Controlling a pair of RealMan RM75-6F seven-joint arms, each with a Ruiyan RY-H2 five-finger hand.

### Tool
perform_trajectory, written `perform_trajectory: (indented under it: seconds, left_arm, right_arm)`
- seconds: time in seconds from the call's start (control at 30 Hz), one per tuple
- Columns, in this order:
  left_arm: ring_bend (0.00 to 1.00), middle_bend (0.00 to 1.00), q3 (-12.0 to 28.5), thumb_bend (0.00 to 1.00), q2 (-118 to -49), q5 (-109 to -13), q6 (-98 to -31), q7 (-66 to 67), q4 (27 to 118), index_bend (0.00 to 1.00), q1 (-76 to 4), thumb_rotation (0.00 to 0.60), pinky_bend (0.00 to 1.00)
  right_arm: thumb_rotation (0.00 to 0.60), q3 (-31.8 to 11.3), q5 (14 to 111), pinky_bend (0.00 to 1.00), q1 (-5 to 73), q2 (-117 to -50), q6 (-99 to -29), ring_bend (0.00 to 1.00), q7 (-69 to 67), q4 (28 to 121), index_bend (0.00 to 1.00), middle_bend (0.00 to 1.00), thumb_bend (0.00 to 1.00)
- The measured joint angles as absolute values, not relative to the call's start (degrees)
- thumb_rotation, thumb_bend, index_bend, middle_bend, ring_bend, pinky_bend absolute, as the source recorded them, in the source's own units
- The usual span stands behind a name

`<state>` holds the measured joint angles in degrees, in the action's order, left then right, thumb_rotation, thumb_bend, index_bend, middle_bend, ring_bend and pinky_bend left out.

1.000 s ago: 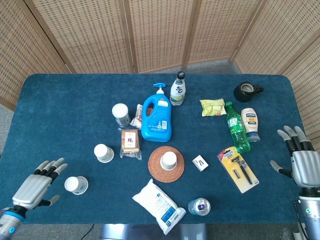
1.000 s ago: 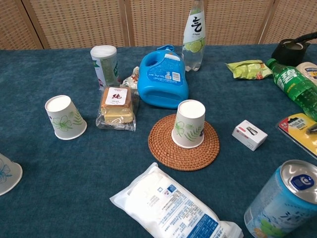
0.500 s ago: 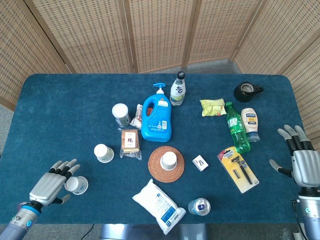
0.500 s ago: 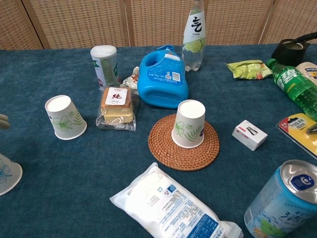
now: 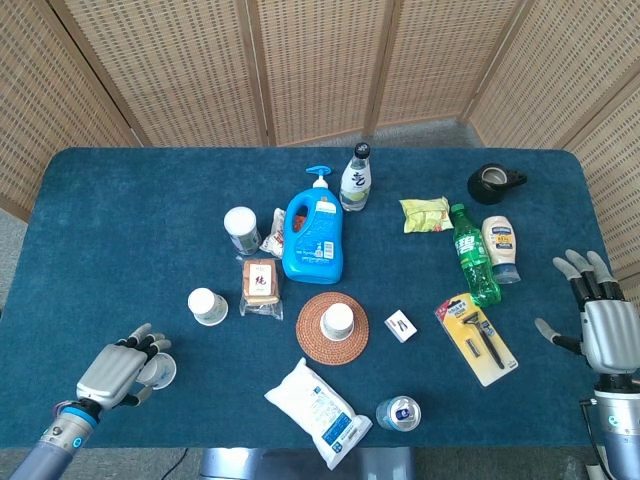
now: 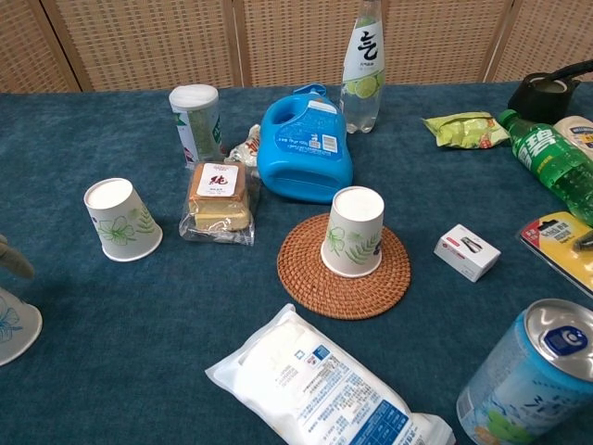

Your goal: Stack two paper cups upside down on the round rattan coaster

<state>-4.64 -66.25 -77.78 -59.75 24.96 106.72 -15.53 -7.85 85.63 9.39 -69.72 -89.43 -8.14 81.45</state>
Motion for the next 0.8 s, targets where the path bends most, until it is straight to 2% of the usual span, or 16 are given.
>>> perform_trajectory:
  seconds: [0.27,0.8]
  left_arm:
    - [0.22,0.34,-4.56,0.39,-66.82,-77.35,-61.39,24.85,106.50,0.34,-15.53,0.600,0.41]
    - [0.22,0.34,-2.48,0.39,-60.97,-77.05,-62.41,22.52,113.18,0.33,-17.67,0.600,0.41]
  right_arm:
    - [0.600,-8.16,85.40,0.22,9.24,-69.85,-89.26,0.00,-7.93,81.42,0.15,0.14,0.21]
    - [0.600,-8.23,85.62,0.22,9.20,-70.35,-88.77,0.00,-7.38,81.10,0.15,0.14,0.21]
